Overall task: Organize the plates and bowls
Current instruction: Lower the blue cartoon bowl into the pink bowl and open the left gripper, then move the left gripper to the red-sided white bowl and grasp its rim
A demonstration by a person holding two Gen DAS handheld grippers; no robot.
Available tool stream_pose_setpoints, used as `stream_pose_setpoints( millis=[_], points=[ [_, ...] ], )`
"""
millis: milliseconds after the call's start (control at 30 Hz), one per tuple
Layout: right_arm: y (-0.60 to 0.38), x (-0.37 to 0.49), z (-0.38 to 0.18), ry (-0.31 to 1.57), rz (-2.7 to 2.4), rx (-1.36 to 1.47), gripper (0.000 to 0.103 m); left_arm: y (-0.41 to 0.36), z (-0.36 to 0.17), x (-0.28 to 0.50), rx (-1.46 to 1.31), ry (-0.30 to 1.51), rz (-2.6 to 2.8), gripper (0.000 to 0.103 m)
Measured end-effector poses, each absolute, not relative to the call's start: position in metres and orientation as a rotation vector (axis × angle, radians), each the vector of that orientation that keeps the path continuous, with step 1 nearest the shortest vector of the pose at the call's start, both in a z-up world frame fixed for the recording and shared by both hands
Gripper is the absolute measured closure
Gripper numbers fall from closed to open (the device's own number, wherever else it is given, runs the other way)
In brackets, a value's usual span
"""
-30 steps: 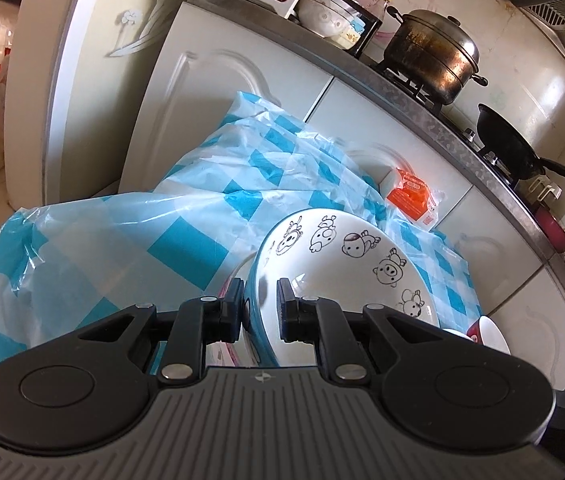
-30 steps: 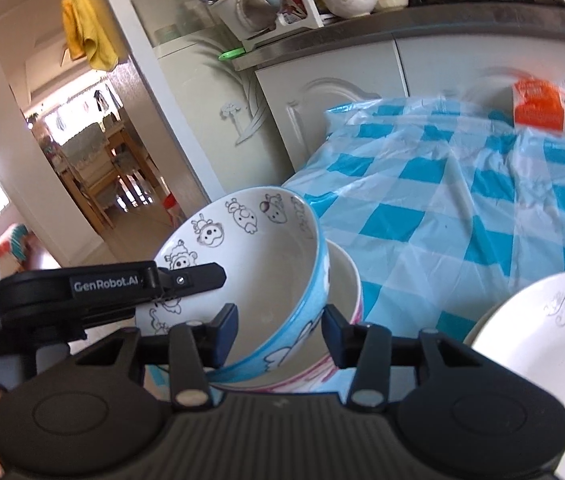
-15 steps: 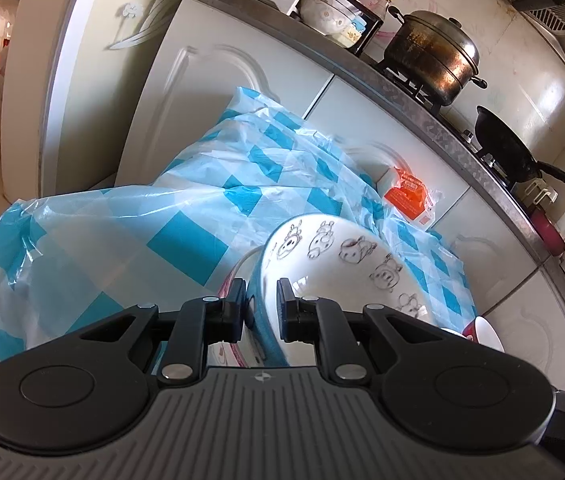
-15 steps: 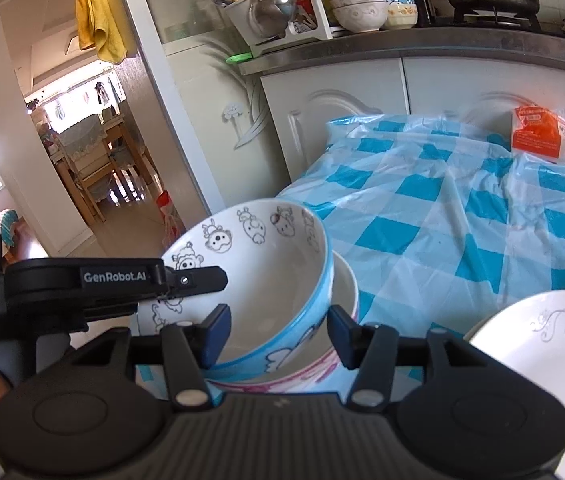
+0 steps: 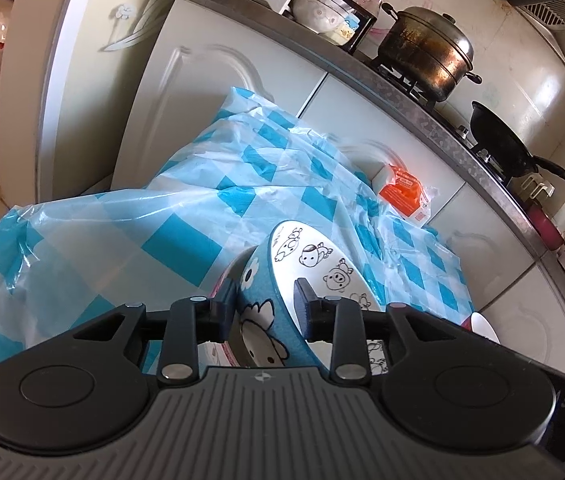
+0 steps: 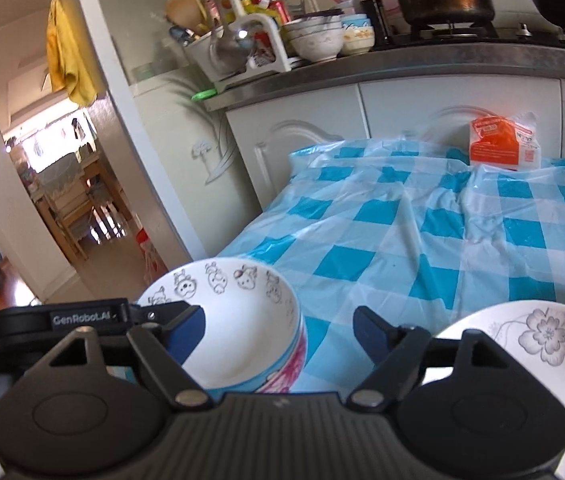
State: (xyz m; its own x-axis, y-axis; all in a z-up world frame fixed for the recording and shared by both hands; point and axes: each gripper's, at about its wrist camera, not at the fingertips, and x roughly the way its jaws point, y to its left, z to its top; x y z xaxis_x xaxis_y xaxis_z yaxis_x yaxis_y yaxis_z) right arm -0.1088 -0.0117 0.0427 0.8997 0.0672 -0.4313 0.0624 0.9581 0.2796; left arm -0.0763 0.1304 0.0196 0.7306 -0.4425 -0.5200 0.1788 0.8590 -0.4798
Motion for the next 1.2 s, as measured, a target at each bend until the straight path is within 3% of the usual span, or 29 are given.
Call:
stream_pose_setpoints(
  millis=[167, 300, 400, 833, 967, 1033, 1200],
  points=[
    [-0.017, -0.112, 0.044, 0.429, -0.007, 0.312, 0.011, 0.132, 0.022, -0.080, -0.408, 0.648, -0.368, 0.054],
    [-0.022, -0.114, 0.044, 0.421, -0.007, 0.329, 0.011, 0.135, 0.023, -0.080, -0.422, 0.647, -0.368, 0.053],
    [-0.027, -0.116, 0.044, 0.410, -0.011, 0.344, 0.011, 0.136, 0.027, -0.083, -0.412, 0.617, -0.349, 0.042],
    [-0.048, -0.130, 0.045, 0.349, -0.033, 0.443, 0.009, 0.138, 0.033, -0.084, -0.357, 0.566, -0.278, 0.025],
    [-0.055, -0.134, 0.044, 0.334, -0.047, 0.476, 0.008, 0.134, 0.035, -0.086, -0.328, 0.552, -0.277, 0.015],
    [-0.058, -0.136, 0.043, 0.329, -0.051, 0.483, 0.005, 0.132, 0.036, -0.087, -0.315, 0.547, -0.282, 0.005],
    [-0.066, -0.140, 0.042, 0.311, -0.070, 0.491, 0.001, 0.123, 0.040, -0.089, -0.279, 0.533, -0.310, 0.001]
  ],
)
